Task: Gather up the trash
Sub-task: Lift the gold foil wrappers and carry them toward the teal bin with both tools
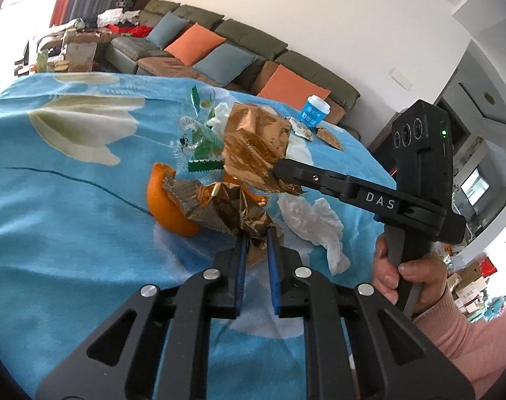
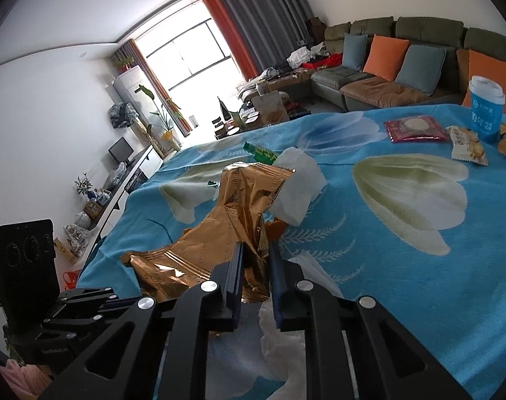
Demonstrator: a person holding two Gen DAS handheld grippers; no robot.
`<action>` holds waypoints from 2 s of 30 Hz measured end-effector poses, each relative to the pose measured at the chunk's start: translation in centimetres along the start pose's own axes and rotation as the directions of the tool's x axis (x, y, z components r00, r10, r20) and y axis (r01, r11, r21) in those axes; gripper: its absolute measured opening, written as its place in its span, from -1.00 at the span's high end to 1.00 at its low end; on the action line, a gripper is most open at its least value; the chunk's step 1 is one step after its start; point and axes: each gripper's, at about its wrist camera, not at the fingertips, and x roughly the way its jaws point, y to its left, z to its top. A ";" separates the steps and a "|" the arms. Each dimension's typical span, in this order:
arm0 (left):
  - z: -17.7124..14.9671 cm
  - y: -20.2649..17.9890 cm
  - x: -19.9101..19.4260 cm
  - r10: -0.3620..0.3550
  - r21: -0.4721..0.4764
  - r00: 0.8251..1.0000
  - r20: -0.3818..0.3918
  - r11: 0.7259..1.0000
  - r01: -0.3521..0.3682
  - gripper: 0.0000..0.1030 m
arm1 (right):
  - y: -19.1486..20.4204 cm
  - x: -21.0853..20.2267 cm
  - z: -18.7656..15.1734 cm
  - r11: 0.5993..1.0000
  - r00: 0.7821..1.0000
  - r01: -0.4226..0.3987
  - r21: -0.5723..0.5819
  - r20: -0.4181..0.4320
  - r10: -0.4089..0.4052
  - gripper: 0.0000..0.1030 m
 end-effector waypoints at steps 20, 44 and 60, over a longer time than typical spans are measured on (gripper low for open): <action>-2.8 1.0 -9.1 0.057 0.040 0.992 0.117 0.997 -0.062 0.80 | 5.1 -0.2 0.0 0.991 0.997 -0.080 -0.109 0.008 0.081 0.75; -4.8 5.9 -19.0 0.265 -0.079 0.935 0.237 0.964 -0.254 0.80 | 14.2 5.2 -0.6 0.942 0.971 -0.230 -0.246 -0.119 0.207 0.75; -6.8 8.1 -24.2 0.372 -0.154 0.887 0.273 0.927 -0.341 0.81 | 19.4 8.8 -0.2 0.898 0.946 -0.311 -0.312 -0.197 0.259 0.75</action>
